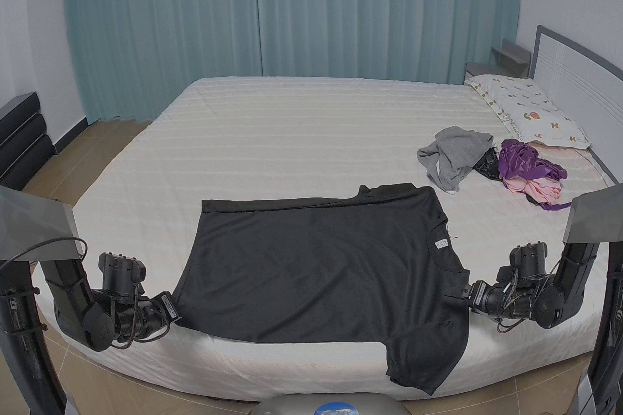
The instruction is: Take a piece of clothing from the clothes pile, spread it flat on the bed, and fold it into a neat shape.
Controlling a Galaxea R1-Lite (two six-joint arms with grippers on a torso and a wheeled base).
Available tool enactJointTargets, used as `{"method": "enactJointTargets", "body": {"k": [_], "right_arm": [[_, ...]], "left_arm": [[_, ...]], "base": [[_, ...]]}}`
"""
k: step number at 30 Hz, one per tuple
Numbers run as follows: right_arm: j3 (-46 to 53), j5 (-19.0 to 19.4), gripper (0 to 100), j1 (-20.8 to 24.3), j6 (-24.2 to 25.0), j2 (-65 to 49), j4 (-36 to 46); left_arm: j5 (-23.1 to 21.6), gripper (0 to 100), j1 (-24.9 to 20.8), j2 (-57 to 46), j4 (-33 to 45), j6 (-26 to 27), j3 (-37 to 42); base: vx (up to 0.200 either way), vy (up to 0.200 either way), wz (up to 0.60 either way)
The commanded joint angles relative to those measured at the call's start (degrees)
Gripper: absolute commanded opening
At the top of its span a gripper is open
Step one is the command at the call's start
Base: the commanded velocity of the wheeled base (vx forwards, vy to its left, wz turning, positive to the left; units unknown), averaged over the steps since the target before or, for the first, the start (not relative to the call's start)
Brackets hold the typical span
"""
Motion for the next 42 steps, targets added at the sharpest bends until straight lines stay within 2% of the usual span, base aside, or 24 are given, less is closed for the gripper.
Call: {"method": "enactJointTargets", "body": {"k": [1,6,7,15,20,33,34,42], "right_arm": [[-0.75,-0.06,100,-0.33,-0.09,1.57,0.07],[-2.16,-0.06,100,0.02,-0.53,2.71,-0.02],[-2.60,-0.06,0,0.11,-1.76,3.15,-0.02],[-6.03,-1.20,0,-0.15,-2.46,3.33,0.60],[-11.48,-2.87,0,-0.33,-2.46,1.92,5.96],[-16.22,-2.70,0,-0.33,-3.69,3.15,9.12],[-16.31,-2.61,100,-0.33,-4.13,3.33,9.39],[-13.15,-2.43,100,-1.30,-4.48,-0.63,9.04]], "left_arm": [[-0.13,0,0.01,-0.09,0.05,-0.27,0.04],[-0.39,0,0.01,-0.01,0.05,-0.36,0.13],[-0.39,0,0.01,0.17,0.05,-0.36,0.22],[-0.66,0,0.01,-0.18,-0.04,-2.65,0.39],[-0.57,0,0.01,0.08,-0.04,-3.26,0.48],[-0.57,0,0.09,0.26,-0.04,-3.35,1.01],[-0.57,0,0.09,0.26,-0.04,-3.35,1.01],[-0.57,0,0.09,0.17,-0.04,-3.44,1.10]], "base": [[0.000,0.000,0.00],[0.000,0.000,0.00],[0.000,0.000,0.00],[0.000,0.000,0.00],[0.000,0.000,0.00],[0.000,0.000,0.00],[0.000,0.000,0.00],[0.000,0.000,0.00]]}}
